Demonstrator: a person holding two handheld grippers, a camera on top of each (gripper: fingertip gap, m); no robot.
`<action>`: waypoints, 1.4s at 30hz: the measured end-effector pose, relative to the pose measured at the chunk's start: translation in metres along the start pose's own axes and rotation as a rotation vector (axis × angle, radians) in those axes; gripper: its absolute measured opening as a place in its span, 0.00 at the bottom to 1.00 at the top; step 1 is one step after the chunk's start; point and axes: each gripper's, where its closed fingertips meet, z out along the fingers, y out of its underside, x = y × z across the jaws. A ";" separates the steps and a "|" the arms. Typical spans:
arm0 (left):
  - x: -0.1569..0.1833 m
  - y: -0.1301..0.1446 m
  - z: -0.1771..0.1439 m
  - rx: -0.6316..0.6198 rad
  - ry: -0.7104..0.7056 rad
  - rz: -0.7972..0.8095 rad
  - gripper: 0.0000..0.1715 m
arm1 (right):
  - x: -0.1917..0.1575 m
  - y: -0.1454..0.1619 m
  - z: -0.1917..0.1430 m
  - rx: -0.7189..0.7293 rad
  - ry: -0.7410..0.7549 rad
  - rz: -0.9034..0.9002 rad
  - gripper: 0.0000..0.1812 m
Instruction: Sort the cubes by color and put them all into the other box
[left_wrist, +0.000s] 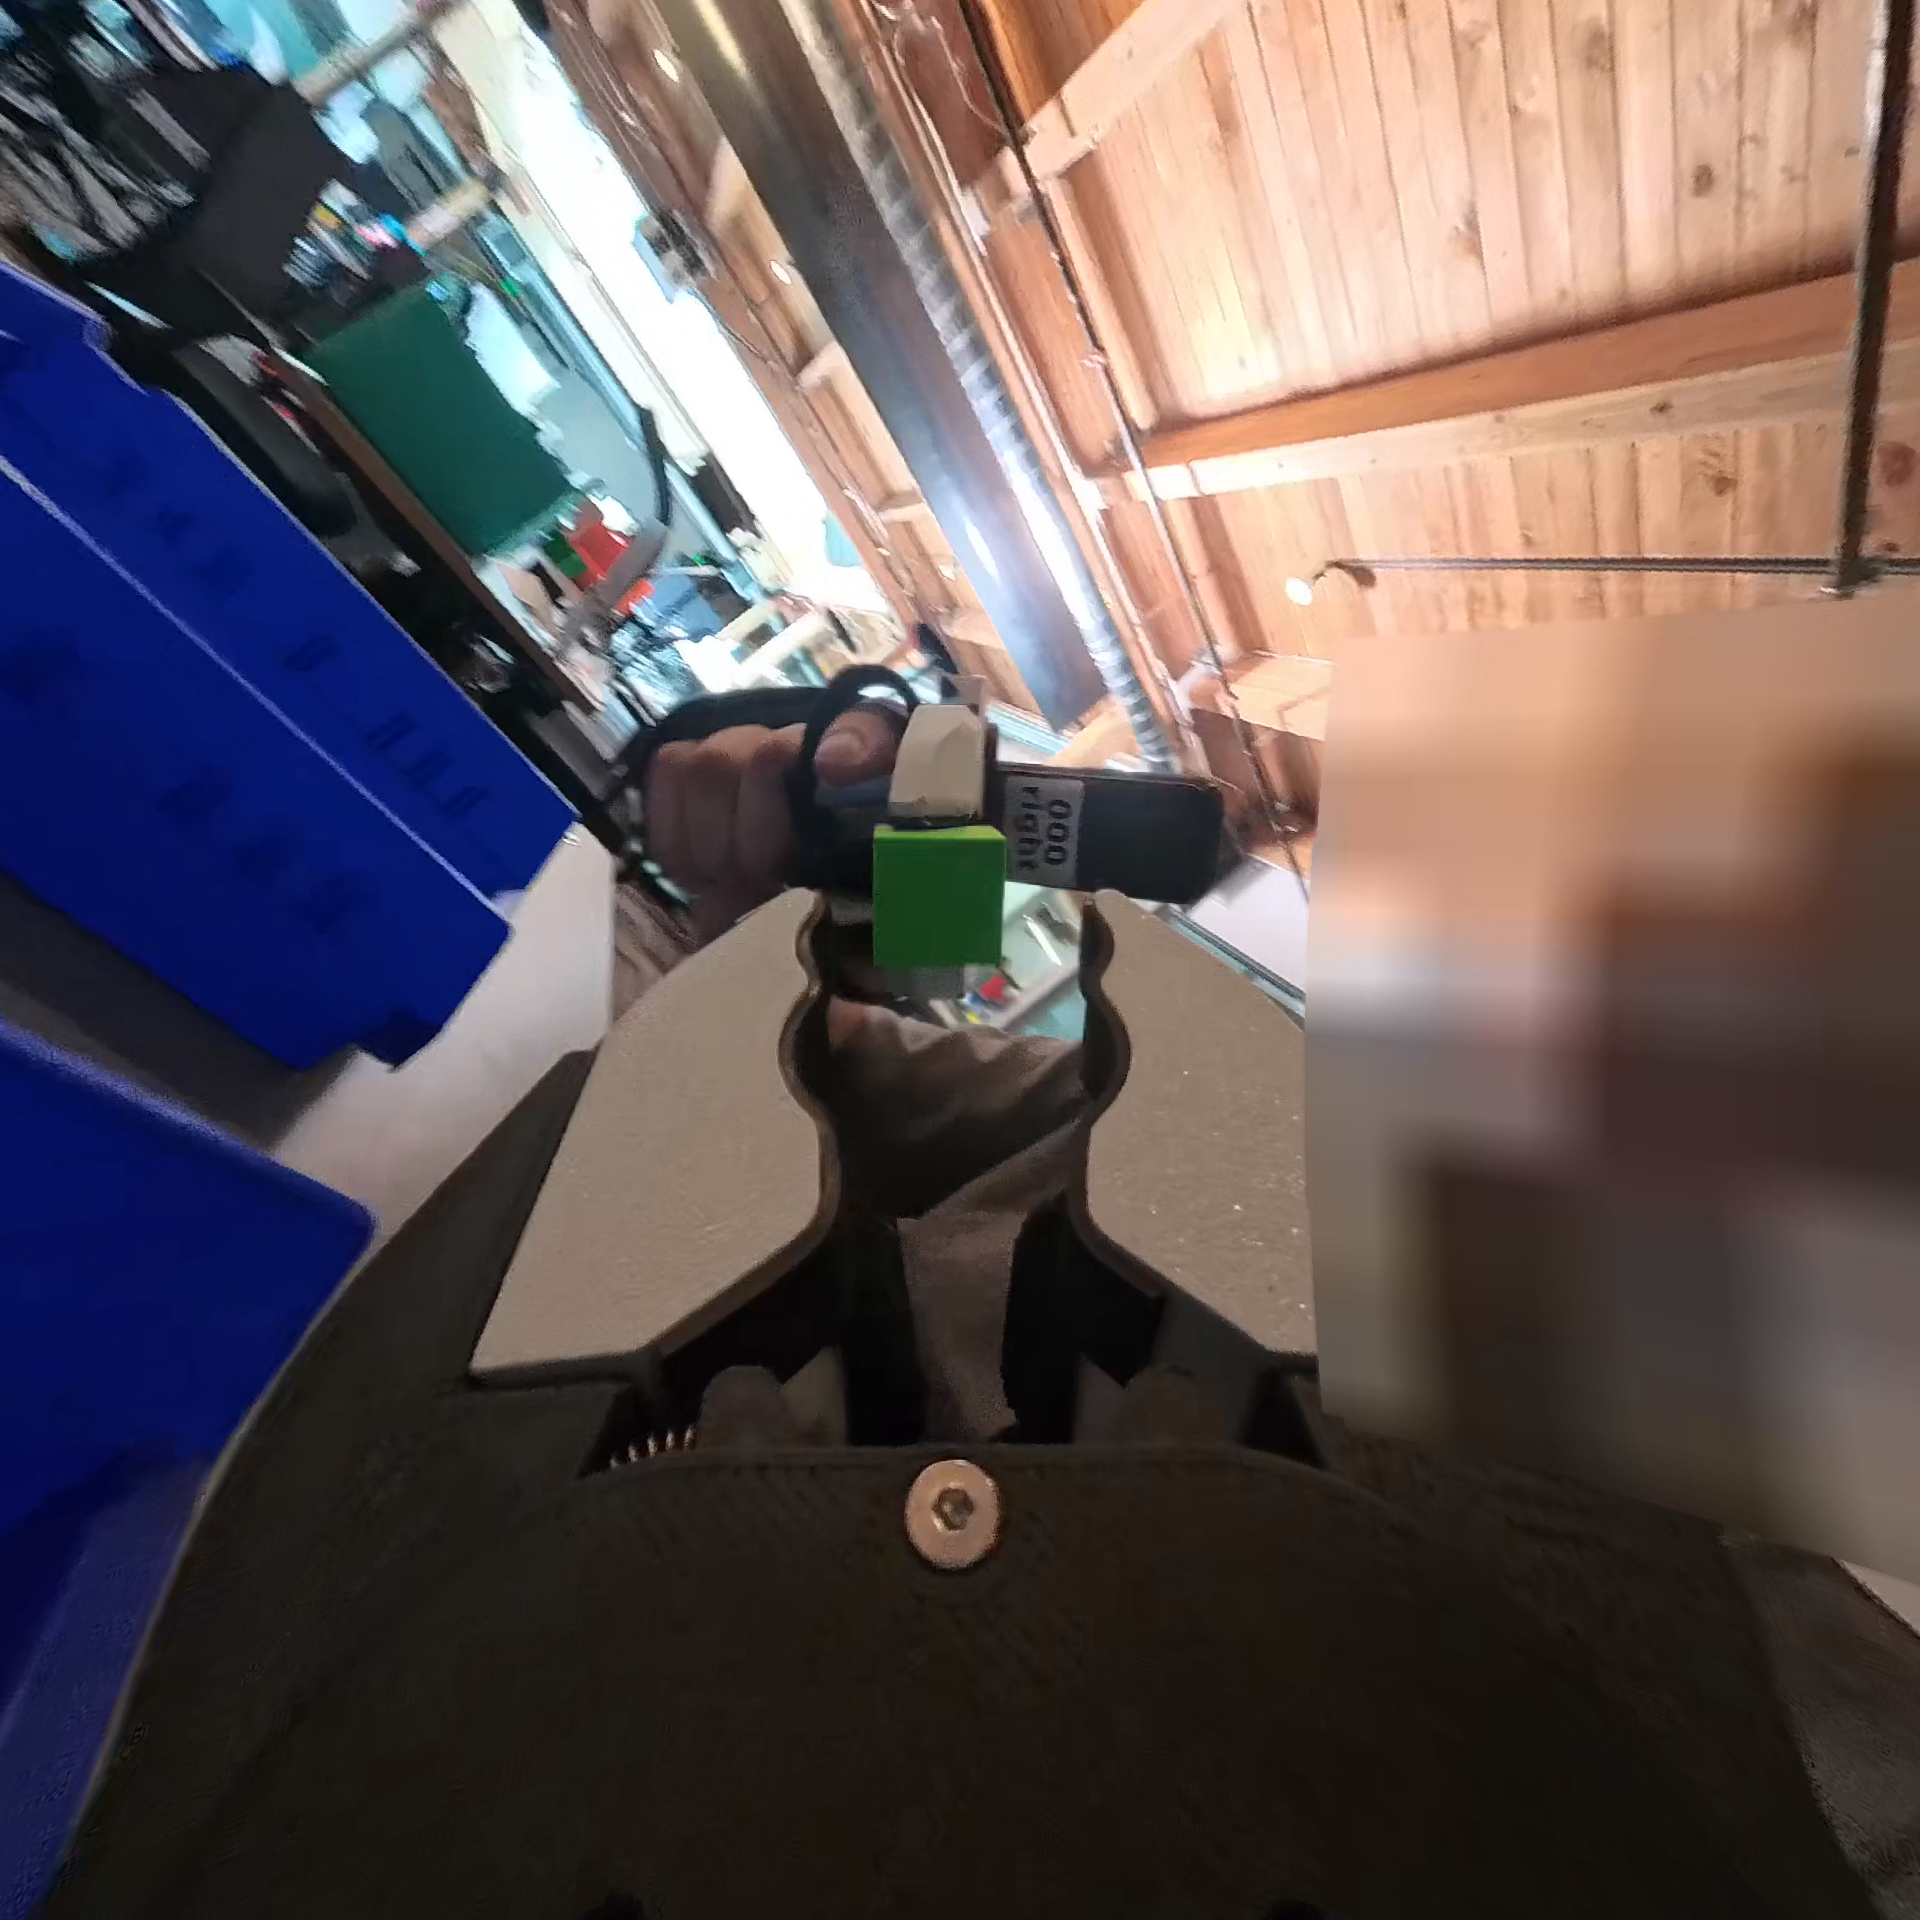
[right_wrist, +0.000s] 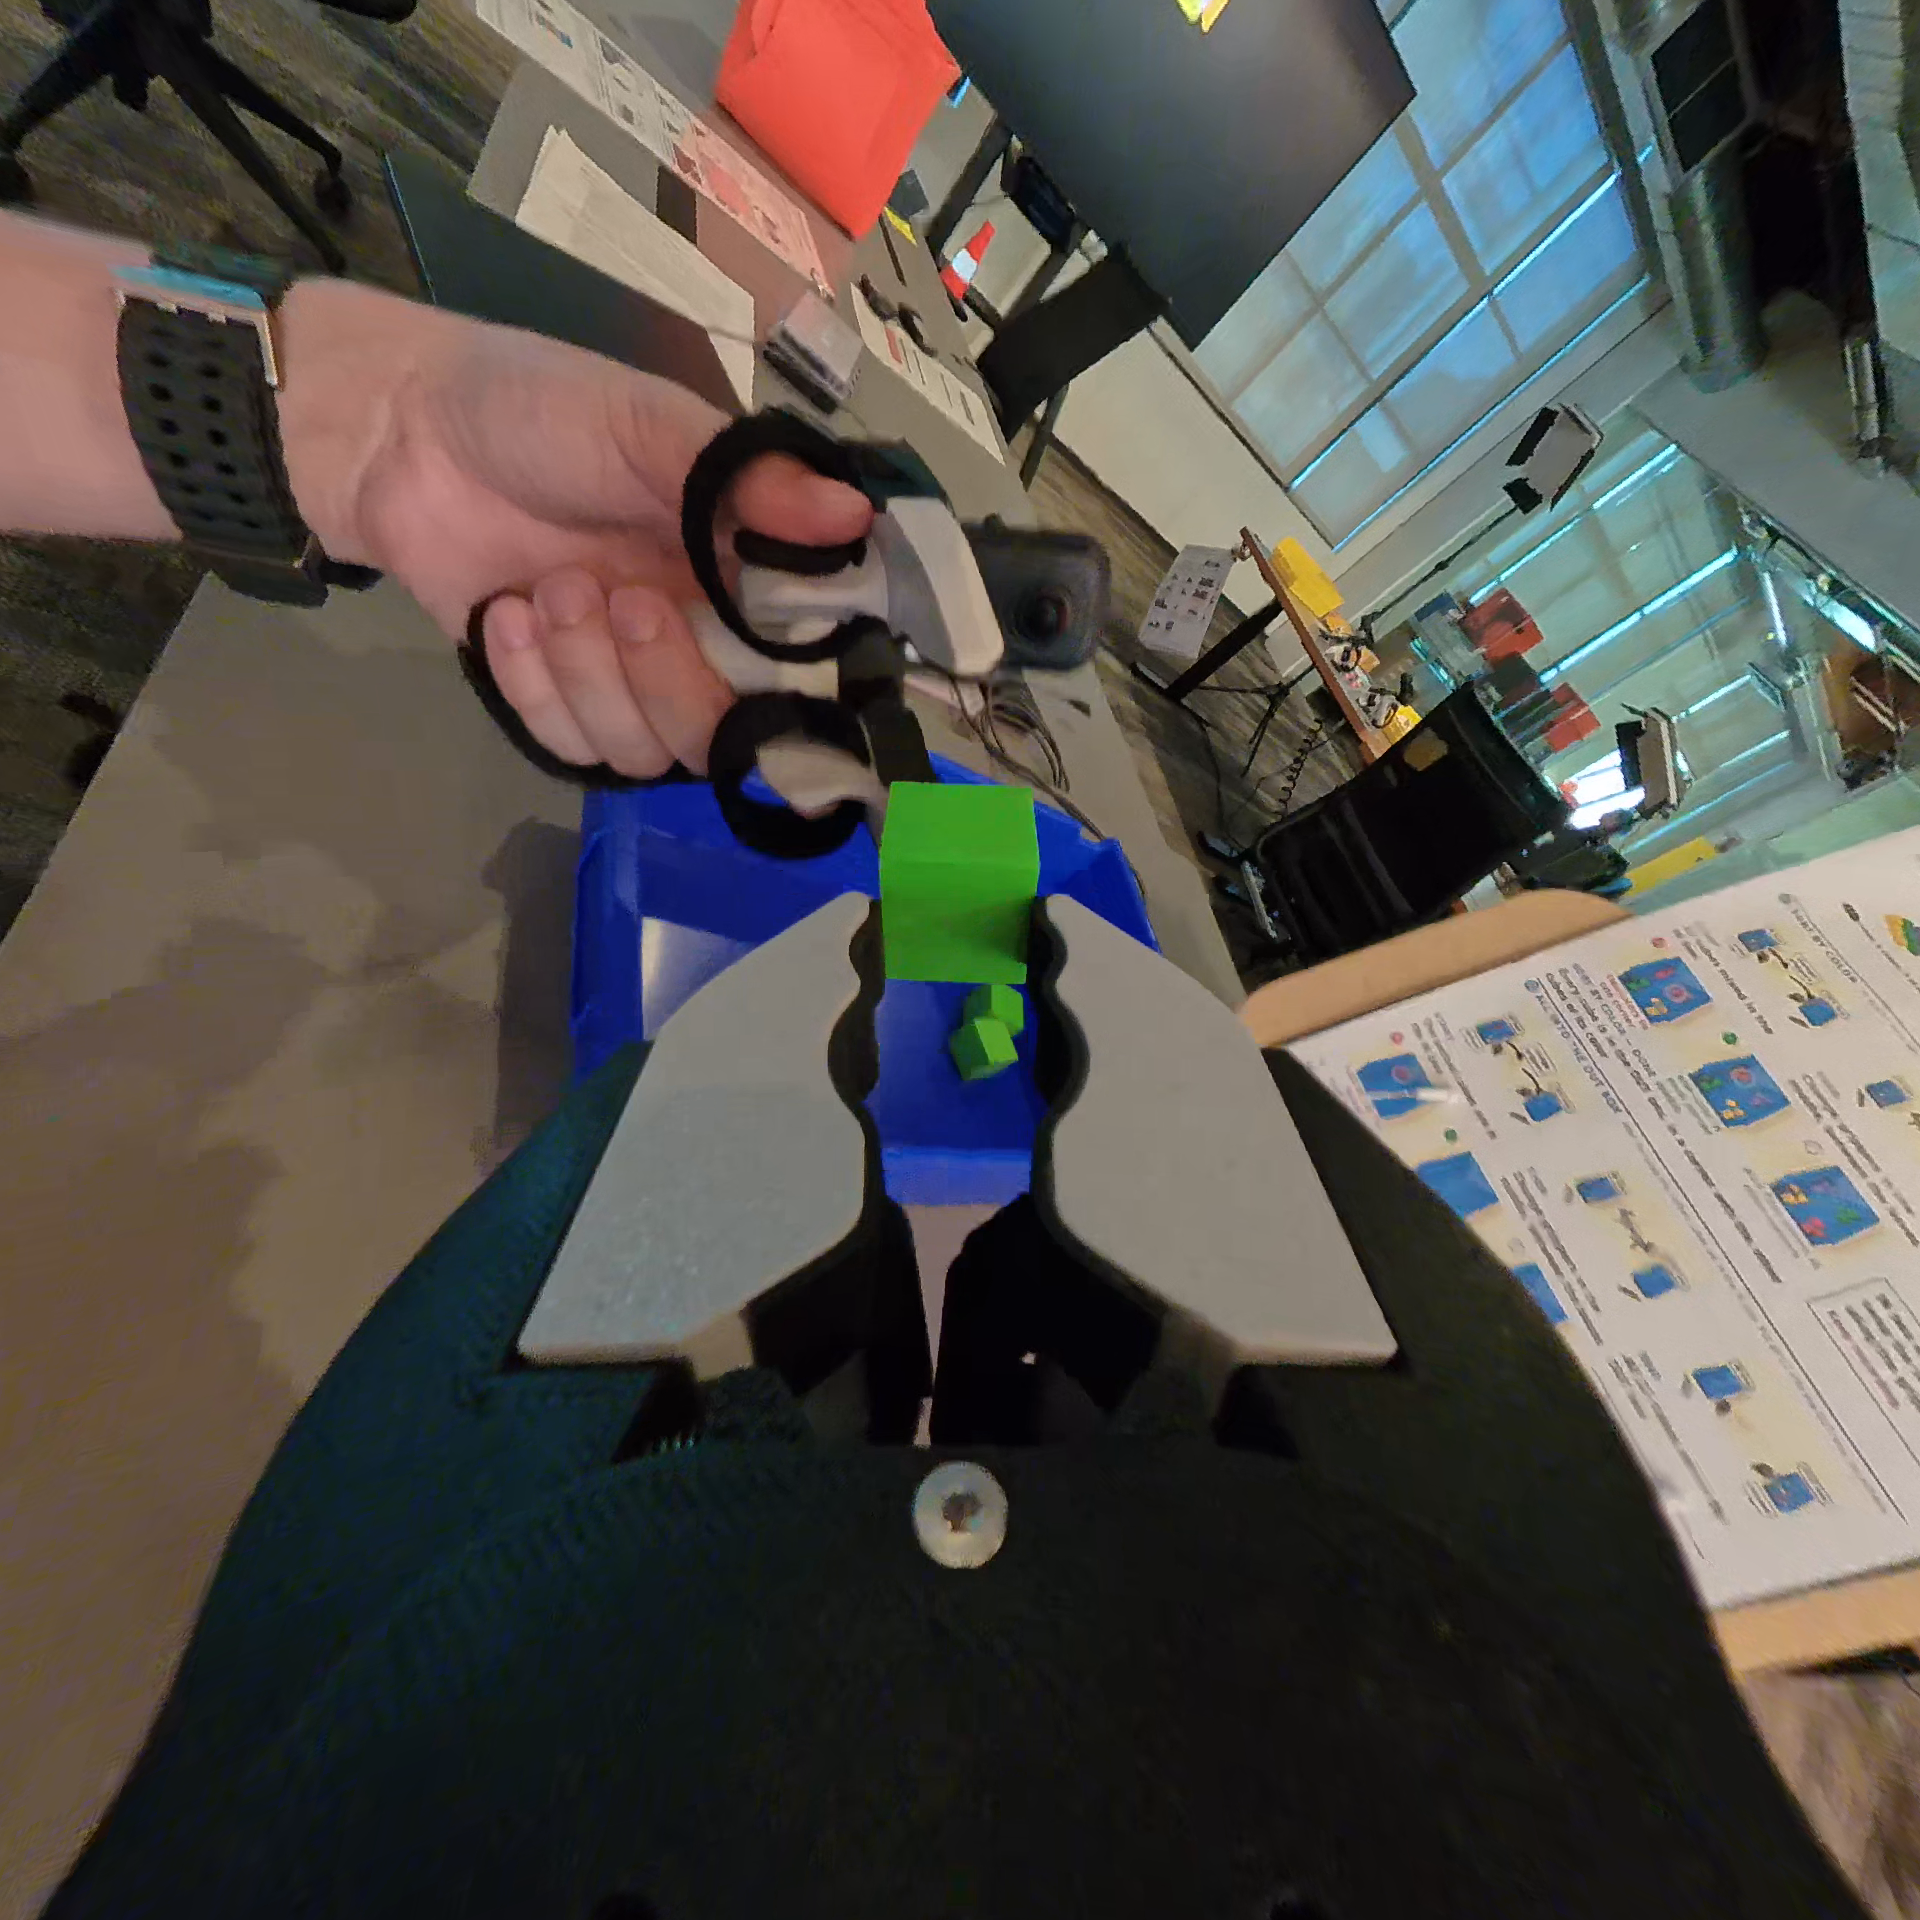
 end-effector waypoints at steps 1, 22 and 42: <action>-0.003 -0.004 -0.005 0.017 -0.045 0.021 0.27 | 0.005 0.005 -0.008 -0.031 0.003 -0.004 0.14; -0.004 -0.018 -0.038 0.024 -0.276 0.170 0.23 | -0.065 0.242 -0.140 -0.989 -0.730 0.448 0.15; -0.079 -0.009 -0.084 -0.160 -0.841 0.212 0.23 | -0.022 0.231 -0.140 -0.892 -0.543 0.476 0.20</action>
